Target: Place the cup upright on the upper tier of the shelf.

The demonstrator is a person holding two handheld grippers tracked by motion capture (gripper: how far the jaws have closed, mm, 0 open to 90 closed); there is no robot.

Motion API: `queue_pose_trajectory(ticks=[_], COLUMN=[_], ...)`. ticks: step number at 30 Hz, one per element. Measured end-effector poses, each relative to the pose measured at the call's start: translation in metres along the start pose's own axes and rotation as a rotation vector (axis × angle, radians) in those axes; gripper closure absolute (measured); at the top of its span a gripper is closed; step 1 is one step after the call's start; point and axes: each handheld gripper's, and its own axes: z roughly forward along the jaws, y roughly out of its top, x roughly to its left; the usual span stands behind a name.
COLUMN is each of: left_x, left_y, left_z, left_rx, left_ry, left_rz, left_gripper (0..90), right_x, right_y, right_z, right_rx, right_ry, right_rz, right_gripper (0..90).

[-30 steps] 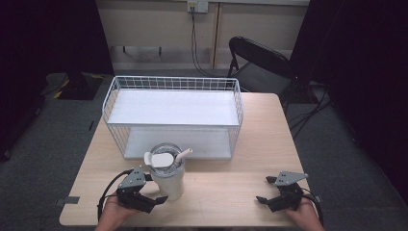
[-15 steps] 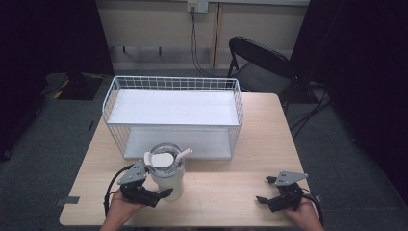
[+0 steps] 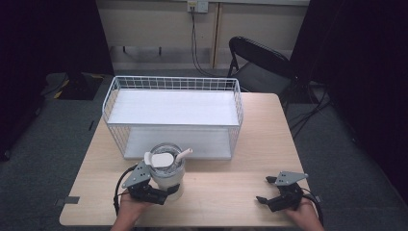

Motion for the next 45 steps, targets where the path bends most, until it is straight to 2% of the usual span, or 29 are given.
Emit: queue_pose_trajectory(ticks=[6,9,10,15,17,22,24,25,32,37,42,45], left_x=[-0.003,-0.004,-0.004,-0.003,-0.002,0.003,0.004,0.007,0.016,0.021,0.024,0.025], left_y=[0.000,0.002,0.002,0.010,0.015,0.029,0.033,0.039,0.057,0.067,0.080,0.088], left_z=[-0.001,-0.001,-0.001,-0.004,-0.006,-0.012,-0.013,-0.015,-0.020,-0.021,-0.023,-0.023], left_rx=[-0.002,0.008,0.008,-0.004,-0.008,-0.017,-0.012,-0.015,-0.007,-0.001,-0.003,-0.010], left_ry=[0.020,0.029,0.029,0.019,0.027,0.041,0.049,0.057,0.075,0.070,0.070,0.067], left_rz=[0.014,0.052,0.052,-0.011,-0.012,-0.044,-0.042,-0.049,-0.074,-0.112,-0.103,-0.115], left_gripper=[9.7,9.7,9.7,9.7,9.8,9.8,9.8,9.8,9.8,9.8,9.8,9.9], right_x=[0.000,0.000,0.000,0.000,0.000,0.000,0.000,0.000,0.000,0.000,0.000,0.000], right_y=[0.000,0.000,0.000,0.000,0.000,0.000,0.000,0.000,0.000,0.000,0.000,0.000], right_z=[0.000,0.000,0.000,0.000,0.000,0.000,0.000,0.000,0.000,0.000,0.000,0.000], right_rx=[0.000,0.000,0.000,0.000,0.000,0.000,0.000,0.000,0.001,0.001,0.001,0.000], right_ry=[0.000,0.000,0.000,0.000,0.000,0.000,0.000,0.000,-0.002,-0.002,-0.002,-0.001], right_rz=[0.000,0.000,0.000,0.000,0.000,0.000,0.000,0.000,0.001,0.001,0.001,0.001], right_gripper=[13.0,13.0,13.0,13.0,13.0,13.0,13.0,13.0,13.0,13.0,13.0,13.0])
